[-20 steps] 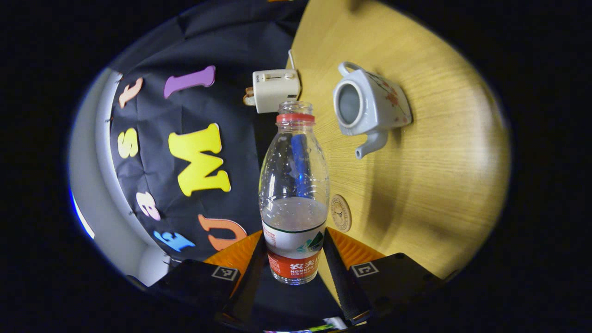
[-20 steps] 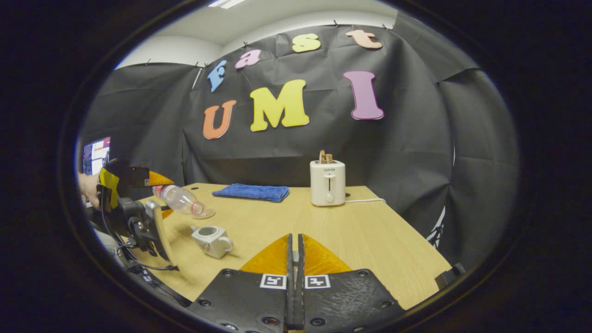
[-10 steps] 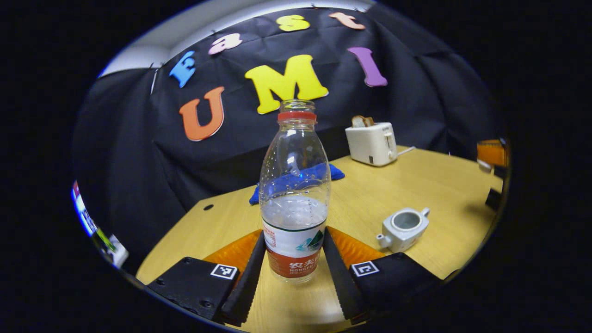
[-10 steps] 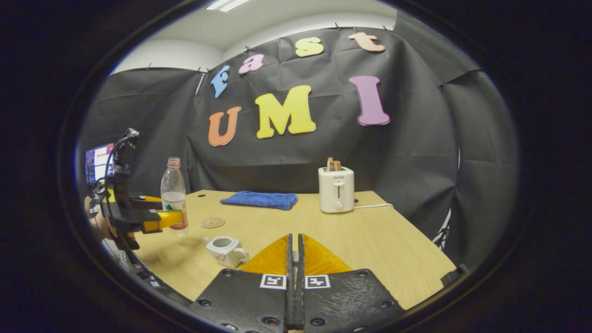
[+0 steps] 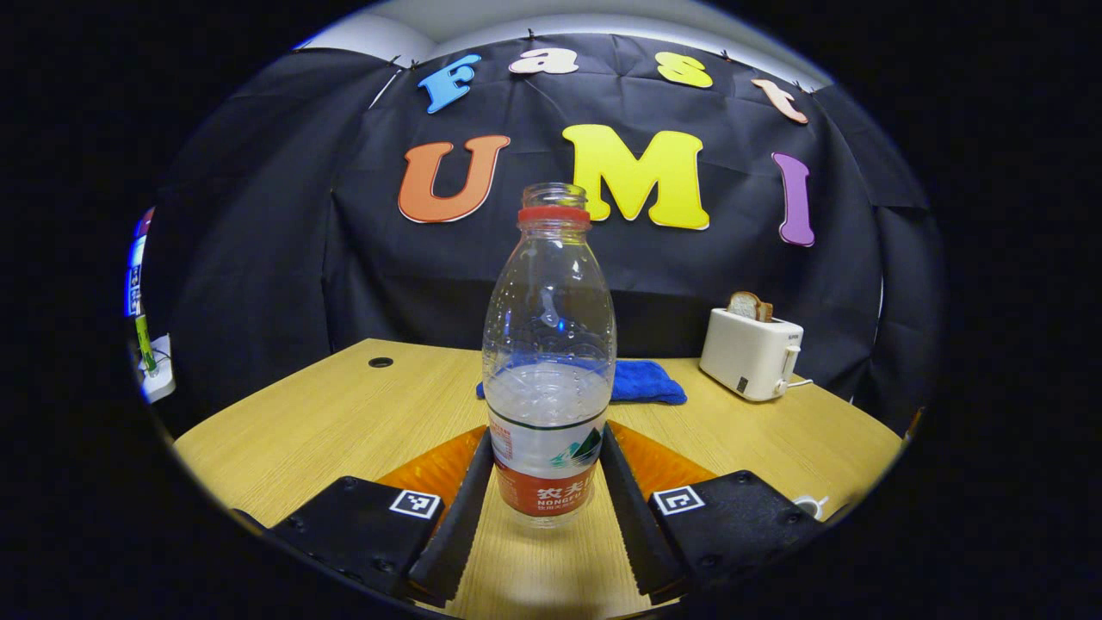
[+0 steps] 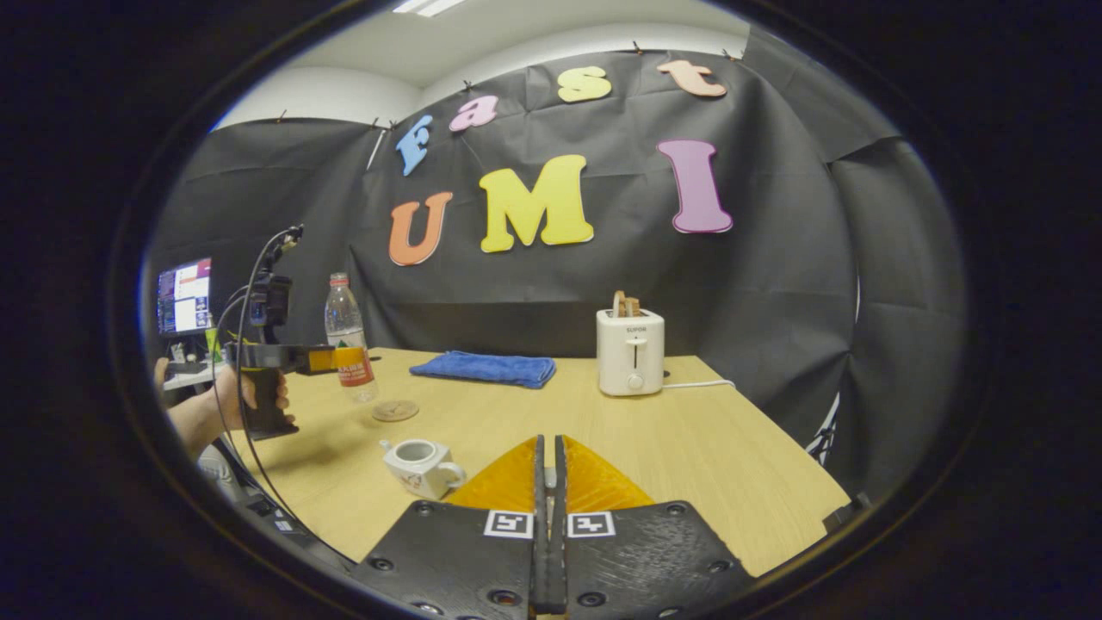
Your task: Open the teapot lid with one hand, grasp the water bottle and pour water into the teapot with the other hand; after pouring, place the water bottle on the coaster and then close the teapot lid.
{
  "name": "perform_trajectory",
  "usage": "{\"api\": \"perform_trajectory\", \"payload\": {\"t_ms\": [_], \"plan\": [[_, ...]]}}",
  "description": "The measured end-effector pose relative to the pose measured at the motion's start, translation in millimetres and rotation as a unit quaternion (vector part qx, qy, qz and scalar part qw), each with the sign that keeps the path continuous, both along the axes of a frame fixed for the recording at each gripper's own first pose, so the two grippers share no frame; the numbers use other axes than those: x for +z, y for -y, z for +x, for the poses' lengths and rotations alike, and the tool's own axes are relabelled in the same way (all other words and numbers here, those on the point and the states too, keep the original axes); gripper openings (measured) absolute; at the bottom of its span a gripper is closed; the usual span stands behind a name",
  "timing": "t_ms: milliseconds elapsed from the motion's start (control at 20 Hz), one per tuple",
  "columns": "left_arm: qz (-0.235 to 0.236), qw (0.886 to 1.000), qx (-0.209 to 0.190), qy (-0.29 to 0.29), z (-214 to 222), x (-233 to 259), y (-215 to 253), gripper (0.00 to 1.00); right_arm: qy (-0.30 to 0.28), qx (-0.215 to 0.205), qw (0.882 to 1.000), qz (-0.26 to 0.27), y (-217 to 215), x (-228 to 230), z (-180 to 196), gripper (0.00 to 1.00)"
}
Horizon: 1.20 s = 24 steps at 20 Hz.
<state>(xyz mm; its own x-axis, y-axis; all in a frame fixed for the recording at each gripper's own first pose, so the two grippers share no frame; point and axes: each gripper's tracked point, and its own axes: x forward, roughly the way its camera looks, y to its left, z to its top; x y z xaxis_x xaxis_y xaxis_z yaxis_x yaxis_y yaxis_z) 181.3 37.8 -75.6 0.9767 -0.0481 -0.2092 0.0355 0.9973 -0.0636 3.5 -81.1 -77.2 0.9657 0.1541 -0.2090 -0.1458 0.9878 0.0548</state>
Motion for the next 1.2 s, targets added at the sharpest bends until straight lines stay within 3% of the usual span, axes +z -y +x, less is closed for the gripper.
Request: {"api": "perform_trajectory", "payload": {"t_ms": [100,350,1000,1100,1150,1200], "plan": [[0.016,1.000,0.004,0.001,20,-7,-6,0.75,-0.005,-0.001,1.000,0.000,-1,-4,3,0.00],[0.006,1.000,-0.001,-0.014,48,-33,-6,0.75,-0.014,-0.006,1.000,-0.005,1,-11,4,0.00],[0.008,0.999,-0.011,-0.034,56,-57,2,0.82,-0.022,-0.009,1.000,-0.015,-1,-18,5,0.00],[0.007,0.999,-0.011,-0.037,53,-61,4,0.87,-0.021,-0.010,1.000,-0.015,0,-17,4,0.00],[0.005,0.999,-0.012,-0.040,49,-61,4,0.97,-0.022,-0.010,1.000,-0.015,0,-17,4,0.00],[0.003,0.999,-0.014,-0.041,48,-62,5,1.00,-0.023,-0.010,1.000,-0.014,-1,-18,4,0.00]]}}
